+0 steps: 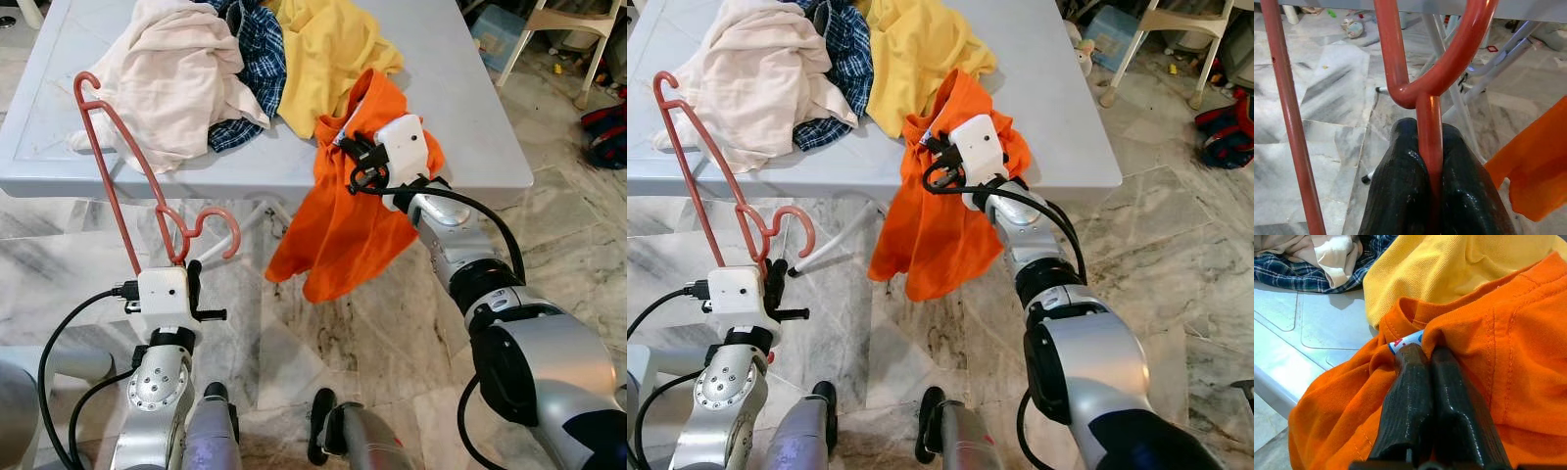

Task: Hang hanger

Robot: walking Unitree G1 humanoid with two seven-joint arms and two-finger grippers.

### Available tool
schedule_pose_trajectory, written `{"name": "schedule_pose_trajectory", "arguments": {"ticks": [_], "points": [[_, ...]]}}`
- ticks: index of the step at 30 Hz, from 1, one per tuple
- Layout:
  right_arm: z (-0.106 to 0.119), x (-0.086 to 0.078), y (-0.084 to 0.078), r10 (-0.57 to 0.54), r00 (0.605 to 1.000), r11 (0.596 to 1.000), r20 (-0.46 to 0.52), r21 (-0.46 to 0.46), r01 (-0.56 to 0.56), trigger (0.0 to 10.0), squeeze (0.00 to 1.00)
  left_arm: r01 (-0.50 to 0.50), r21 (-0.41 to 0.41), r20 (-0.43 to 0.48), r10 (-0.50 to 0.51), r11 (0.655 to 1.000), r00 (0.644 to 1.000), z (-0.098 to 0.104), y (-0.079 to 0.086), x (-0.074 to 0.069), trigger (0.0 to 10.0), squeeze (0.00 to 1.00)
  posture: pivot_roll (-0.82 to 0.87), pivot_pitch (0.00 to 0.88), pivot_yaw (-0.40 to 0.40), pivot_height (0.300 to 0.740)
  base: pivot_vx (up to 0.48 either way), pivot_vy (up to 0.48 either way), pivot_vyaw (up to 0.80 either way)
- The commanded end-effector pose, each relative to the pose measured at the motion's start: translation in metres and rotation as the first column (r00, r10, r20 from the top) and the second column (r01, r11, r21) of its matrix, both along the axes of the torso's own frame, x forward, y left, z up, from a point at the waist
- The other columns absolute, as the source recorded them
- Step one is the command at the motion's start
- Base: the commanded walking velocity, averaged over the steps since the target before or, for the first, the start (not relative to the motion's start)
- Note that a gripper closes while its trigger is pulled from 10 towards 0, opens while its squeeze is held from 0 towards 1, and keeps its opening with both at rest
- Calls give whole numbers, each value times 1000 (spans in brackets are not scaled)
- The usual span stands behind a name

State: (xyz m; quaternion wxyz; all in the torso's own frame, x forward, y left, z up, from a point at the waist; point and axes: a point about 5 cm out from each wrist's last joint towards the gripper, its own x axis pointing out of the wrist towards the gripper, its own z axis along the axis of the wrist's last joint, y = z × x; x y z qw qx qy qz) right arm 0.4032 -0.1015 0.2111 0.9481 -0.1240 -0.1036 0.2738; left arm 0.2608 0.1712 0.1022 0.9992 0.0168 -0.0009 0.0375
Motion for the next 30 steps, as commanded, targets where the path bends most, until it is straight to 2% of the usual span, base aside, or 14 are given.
{"name": "schedule_pose_trajectory", "arguments": {"ticks": [1,3,4,7,12,16,23,30], "points": [[-7,-2,-3,-12,1000,1000,-19,10,13,10000,0,26,-21,-3,-26,999,1000,-1,-3,-2,10000,0,293,287,-136,740,0,0,0],[-9,-2,-3,-18,1000,1000,-17,26,18,10000,0,43,-27,21,-43,999,999,4,-4,-1,10000,0,292,284,-135,740,0,0,0],[-8,-3,-4,-24,1000,996,-3,82,24,10000,0,57,-24,64,-56,998,996,15,-7,2,10000,0,290,279,-136,740,0,0,0],[-6,-4,-4,-35,999,992,11,120,33,10000,0,65,-11,95,-64,998,993,23,-9,5,10000,0,289,277,-136,740,0,0,0],[4,-5,-10,-87,994,960,61,270,67,10000,0,81,50,247,-91,995,965,62,-13,5,10000,0,286,271,-133,740,0,0,0],[5,-6,-14,-115,991,949,68,304,90,10000,0,100,39,280,-107,994,954,74,-16,5,10000,0,283,269,-128,740,0,0,0],[6,-6,-16,-125,990,943,64,319,99,10000,0,107,44,290,-115,993,950,79,-18,10,10000,0,283,259,-122,740,205,0,0],[6,-7,-12,-109,991,945,71,316,82,10000,0,110,40,271,-117,993,955,74,-19,10,10000,0,283,256,-125,740,317,0,0]]}}
